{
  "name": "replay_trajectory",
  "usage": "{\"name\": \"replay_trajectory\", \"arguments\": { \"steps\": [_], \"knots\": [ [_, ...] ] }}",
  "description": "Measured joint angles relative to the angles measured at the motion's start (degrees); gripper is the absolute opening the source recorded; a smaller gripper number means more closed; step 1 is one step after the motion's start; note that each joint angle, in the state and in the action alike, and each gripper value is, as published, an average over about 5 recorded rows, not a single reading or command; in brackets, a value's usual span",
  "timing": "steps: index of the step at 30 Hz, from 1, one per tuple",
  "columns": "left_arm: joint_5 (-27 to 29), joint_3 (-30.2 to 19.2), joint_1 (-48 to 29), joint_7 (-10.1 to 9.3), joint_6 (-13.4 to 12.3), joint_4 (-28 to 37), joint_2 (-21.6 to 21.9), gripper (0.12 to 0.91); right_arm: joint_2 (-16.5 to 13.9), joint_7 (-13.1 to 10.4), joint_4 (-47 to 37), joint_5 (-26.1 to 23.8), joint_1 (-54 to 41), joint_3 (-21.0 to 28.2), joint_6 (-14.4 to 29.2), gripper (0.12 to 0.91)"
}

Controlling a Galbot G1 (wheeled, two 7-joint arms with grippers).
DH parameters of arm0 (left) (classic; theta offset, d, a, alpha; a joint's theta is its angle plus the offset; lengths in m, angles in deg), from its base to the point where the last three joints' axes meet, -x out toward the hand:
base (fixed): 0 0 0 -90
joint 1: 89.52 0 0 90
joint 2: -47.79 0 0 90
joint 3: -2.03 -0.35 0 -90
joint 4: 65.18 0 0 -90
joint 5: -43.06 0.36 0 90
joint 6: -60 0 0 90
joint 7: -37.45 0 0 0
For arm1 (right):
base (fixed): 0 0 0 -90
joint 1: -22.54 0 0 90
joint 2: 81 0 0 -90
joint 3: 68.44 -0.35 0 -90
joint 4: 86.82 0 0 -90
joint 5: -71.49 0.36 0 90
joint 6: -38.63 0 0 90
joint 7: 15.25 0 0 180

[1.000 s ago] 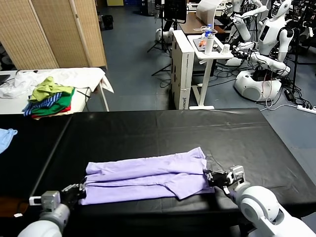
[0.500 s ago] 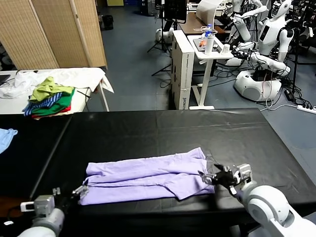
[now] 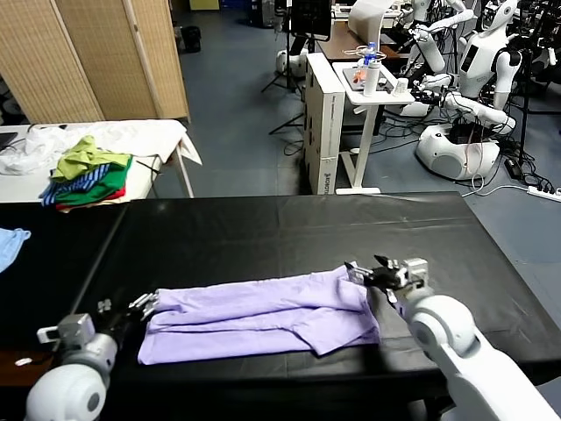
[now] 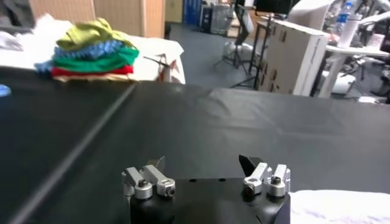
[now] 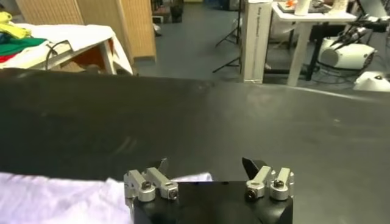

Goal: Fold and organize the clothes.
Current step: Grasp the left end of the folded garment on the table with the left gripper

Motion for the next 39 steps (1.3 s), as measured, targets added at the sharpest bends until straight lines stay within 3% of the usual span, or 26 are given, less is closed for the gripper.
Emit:
{"name": "replay_trajectory", "arguments": {
  "steps": [4,9,13,16,19,25,27,29,31,39],
  "knots": [
    [0.7,-0.8,-0.8,0.38,-0.8,0.8,-0.4,0.151,0.8,-0.9,-0.3,-1.6,0.8,-1.0,1.2,0.155],
    [2.7,-1.6,-2.4,0.72,-1.9,2.6,-0.7,0.147,1.7,-1.6,0.0,-2.3,2.0,-2.5,1.6,0.154],
    [3.6,-2.3,-3.7,0.76,-2.3,4.0,-0.8,0.147,1.9,-0.8,0.5,-2.3,3.1,-3.6,1.1,0.16],
    [3.9,-2.6,-4.5,0.85,-2.5,4.8,-0.8,0.149,1.8,0.1,1.1,-2.2,3.9,-4.5,0.6,0.233],
    [4.2,-2.7,-4.6,0.97,-2.6,4.8,-0.9,0.216,1.3,0.8,2.2,-2.0,4.8,-5.5,0.4,0.402],
    [4.9,-1.4,-2.9,1.03,-2.8,2.8,-0.5,0.57,-0.3,1.3,6.1,-0.7,7.8,-8.5,0.5,0.781],
    [4.8,-0.6,-1.8,1.1,-2.9,1.4,-0.5,0.717,-0.9,1.5,7.9,-0.2,9.3,-9.9,0.6,0.864],
    [4.6,0.5,-0.5,1.22,-3.0,-0.1,-0.7,0.826,-1.5,1.8,9.6,0.2,11.0,-11.5,0.7,0.898],
    [4.5,1.5,0.8,1.56,-3.3,-1.5,-1.3,0.887,-2.2,2.2,11.4,0.5,12.8,-13.2,0.9,0.905],
    [6.6,4.1,5.7,5.33,-5.4,-4.3,-6.9,0.907,-4.0,2.7,17.2,2.0,19.2,-19.5,1.3,0.907]
  ]
}}
